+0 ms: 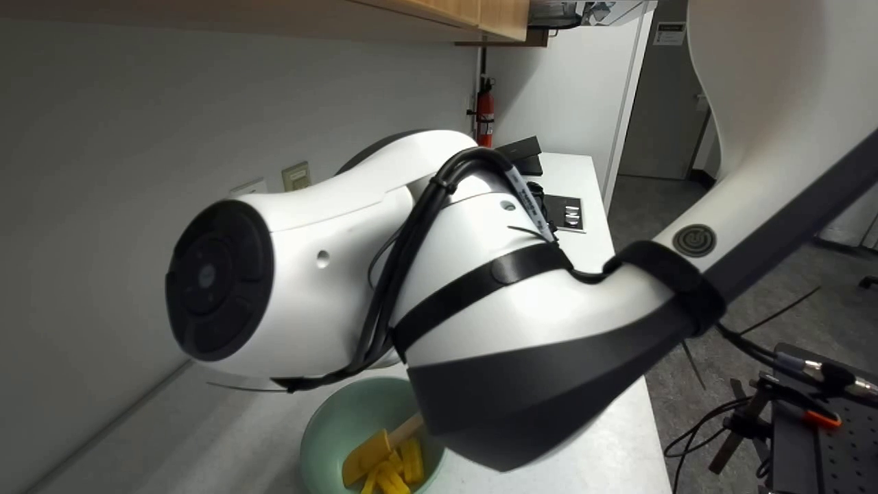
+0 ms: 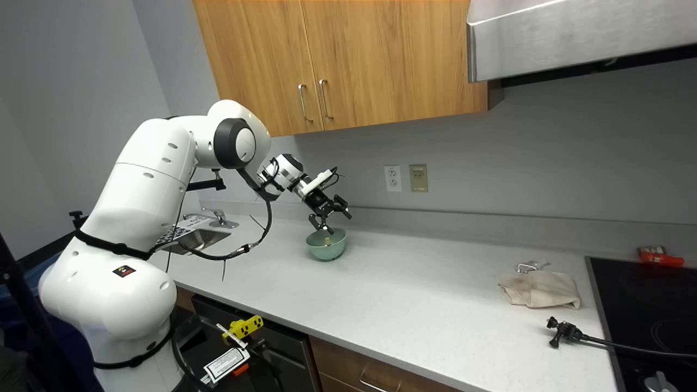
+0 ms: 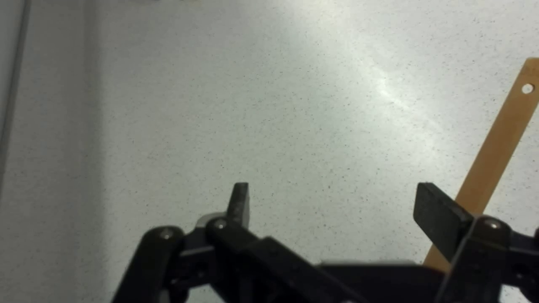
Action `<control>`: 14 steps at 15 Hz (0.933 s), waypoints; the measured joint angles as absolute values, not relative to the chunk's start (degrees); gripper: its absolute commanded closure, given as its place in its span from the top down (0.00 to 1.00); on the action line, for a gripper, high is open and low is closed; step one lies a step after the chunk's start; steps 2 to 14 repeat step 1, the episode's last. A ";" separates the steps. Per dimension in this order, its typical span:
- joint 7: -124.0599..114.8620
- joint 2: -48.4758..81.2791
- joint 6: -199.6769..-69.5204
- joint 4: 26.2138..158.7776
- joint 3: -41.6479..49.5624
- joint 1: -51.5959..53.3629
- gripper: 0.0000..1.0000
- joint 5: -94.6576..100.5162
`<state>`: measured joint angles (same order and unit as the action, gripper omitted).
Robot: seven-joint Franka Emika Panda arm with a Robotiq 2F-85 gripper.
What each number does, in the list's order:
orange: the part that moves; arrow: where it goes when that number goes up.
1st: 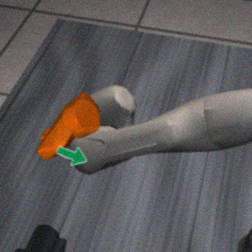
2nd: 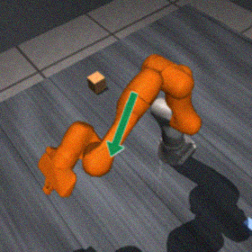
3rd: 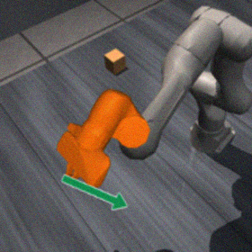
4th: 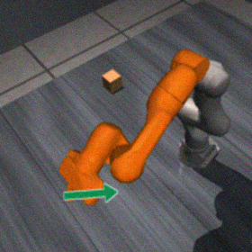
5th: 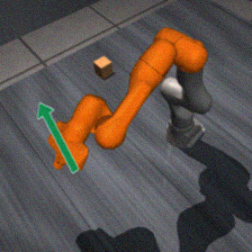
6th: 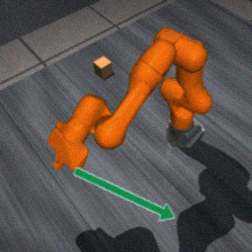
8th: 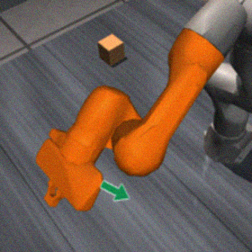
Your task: Use the ladle to stir in the bowl
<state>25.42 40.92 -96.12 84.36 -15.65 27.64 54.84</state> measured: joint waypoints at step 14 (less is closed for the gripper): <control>25.42 40.92 -96.12 84.37 -15.65 27.64 1.00 54.84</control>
